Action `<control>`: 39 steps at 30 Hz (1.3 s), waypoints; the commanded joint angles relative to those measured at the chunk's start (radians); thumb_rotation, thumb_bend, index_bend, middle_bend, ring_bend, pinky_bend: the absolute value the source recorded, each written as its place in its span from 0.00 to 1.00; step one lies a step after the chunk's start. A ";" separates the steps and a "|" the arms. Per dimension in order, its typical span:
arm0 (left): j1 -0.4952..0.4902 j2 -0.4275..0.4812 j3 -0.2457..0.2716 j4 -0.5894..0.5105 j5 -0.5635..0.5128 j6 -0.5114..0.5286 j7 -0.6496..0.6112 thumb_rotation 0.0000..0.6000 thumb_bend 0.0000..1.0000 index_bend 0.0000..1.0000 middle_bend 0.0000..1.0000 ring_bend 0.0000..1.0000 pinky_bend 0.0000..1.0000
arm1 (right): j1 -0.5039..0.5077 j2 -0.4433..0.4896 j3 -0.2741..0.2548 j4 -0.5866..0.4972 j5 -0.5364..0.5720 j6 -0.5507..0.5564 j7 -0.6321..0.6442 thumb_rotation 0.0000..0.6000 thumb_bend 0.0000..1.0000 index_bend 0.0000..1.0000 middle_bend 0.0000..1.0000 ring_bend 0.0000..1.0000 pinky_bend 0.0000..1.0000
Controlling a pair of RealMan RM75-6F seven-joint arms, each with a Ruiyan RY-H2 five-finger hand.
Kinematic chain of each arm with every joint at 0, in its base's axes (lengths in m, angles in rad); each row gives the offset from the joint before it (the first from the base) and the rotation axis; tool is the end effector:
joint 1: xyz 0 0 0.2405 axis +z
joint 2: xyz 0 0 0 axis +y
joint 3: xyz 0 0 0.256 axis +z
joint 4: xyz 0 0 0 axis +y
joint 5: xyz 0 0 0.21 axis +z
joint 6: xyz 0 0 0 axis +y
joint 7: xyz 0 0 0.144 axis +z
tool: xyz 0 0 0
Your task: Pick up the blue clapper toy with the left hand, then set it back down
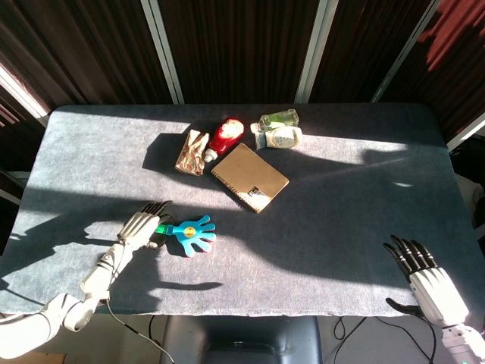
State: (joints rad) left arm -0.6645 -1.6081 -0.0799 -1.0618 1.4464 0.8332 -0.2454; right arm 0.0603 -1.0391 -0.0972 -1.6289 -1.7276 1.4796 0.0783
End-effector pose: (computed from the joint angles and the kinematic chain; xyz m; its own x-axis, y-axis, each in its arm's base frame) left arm -0.2428 0.3506 -0.0271 0.3704 0.4119 0.8326 0.9129 -0.3268 -0.2445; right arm -0.3012 -0.1379 0.1506 0.4005 -0.1734 0.8998 -0.9100 -0.1900 0.3684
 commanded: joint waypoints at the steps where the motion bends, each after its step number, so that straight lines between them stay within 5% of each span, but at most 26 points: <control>1: -0.003 -0.004 0.002 0.006 -0.002 -0.001 -0.004 1.00 0.39 0.38 0.00 0.00 0.00 | -0.001 0.002 0.001 0.000 0.000 0.004 0.002 1.00 0.06 0.00 0.00 0.00 0.00; 10: 0.000 -0.032 0.013 0.044 0.013 0.042 -0.043 1.00 0.40 0.61 0.04 0.00 0.00 | -0.003 0.006 0.003 0.000 0.000 0.010 0.008 1.00 0.06 0.00 0.00 0.00 0.00; 16: 0.016 -0.046 0.025 0.060 0.038 0.098 -0.122 1.00 0.48 0.76 0.19 0.00 0.02 | -0.004 0.007 0.001 -0.001 -0.004 0.011 0.007 1.00 0.06 0.00 0.00 0.00 0.00; 19: 0.030 -0.061 0.034 0.083 0.055 0.140 -0.168 1.00 0.52 0.80 0.33 0.08 0.08 | -0.005 0.007 0.000 -0.001 -0.007 0.011 0.007 1.00 0.06 0.00 0.00 0.00 0.00; 23: 0.052 -0.094 0.047 0.133 0.084 0.209 -0.269 1.00 0.57 0.81 0.63 0.34 0.22 | -0.005 0.007 -0.002 -0.002 -0.009 0.009 0.005 1.00 0.06 0.00 0.00 0.00 0.00; 26: 0.061 -0.118 0.055 0.183 0.109 0.258 -0.364 1.00 0.60 0.81 0.75 0.44 0.37 | -0.005 0.007 -0.003 -0.002 -0.010 0.009 0.005 1.00 0.06 0.00 0.00 0.00 0.00; 32: 0.069 -0.164 0.058 0.287 0.145 0.356 -0.517 1.00 0.63 0.81 0.78 0.51 0.61 | -0.005 0.007 -0.003 -0.003 -0.009 0.007 0.002 1.00 0.06 0.00 0.00 0.00 0.00; 37: 0.078 -0.173 0.055 0.299 0.154 0.421 -0.695 1.00 0.65 0.81 0.79 0.51 0.64 | -0.004 0.007 -0.004 -0.004 -0.009 0.003 0.000 1.00 0.06 0.00 0.00 0.00 0.00; 39: 0.088 -0.157 0.041 0.257 0.148 0.461 -0.864 1.00 0.66 0.81 0.79 0.51 0.64 | -0.003 0.007 -0.005 -0.004 -0.010 0.000 -0.001 1.00 0.06 0.00 0.00 0.00 0.00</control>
State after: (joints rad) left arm -0.5909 -1.7704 -0.0269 -0.7781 1.5905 1.2313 -0.9228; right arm 0.0569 -1.0325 -0.1023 -1.6329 -1.7374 1.4798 0.0777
